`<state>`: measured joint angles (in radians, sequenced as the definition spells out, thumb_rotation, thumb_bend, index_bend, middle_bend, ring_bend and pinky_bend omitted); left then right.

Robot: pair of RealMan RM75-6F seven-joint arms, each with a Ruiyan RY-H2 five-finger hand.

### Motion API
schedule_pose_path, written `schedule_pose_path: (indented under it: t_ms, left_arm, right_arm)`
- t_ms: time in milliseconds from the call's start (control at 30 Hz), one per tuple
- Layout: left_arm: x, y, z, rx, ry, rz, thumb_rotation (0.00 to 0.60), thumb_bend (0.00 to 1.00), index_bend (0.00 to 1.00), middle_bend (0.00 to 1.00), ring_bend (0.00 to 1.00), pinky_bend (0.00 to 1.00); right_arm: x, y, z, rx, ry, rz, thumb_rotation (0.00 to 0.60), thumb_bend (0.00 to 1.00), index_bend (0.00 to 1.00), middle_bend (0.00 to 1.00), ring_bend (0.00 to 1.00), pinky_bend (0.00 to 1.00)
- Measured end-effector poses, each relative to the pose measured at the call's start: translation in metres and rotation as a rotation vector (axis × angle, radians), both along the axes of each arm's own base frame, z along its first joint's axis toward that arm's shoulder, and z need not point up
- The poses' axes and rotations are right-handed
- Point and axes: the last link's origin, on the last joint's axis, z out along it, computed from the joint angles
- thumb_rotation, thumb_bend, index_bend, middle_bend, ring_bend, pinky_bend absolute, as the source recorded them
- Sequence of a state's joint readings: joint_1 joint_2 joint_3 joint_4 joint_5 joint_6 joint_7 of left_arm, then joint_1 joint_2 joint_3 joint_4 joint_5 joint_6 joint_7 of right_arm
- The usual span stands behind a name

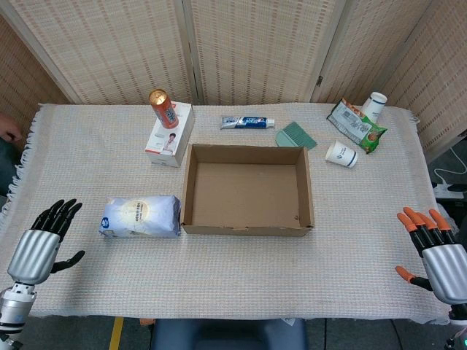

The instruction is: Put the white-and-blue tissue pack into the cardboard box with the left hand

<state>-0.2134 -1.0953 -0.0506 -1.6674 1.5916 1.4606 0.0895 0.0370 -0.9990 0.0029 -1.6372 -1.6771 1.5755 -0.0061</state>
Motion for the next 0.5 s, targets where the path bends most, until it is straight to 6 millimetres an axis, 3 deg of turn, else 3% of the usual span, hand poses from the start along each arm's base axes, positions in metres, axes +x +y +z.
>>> schedule_pose_path:
  t_ms: [500]
  left_arm:
    - [0.0066, -0.0006, 0.0081, 0.004, -0.003, -0.011, 0.6, 0.18, 0.02, 0.05, 0.02, 0.15]
  right_arm:
    - [0.0014, 0.0003, -0.0008, 0.0, 0.0, 0.004, 0.6, 0.0, 0.06, 0.03, 0.0, 0.0]
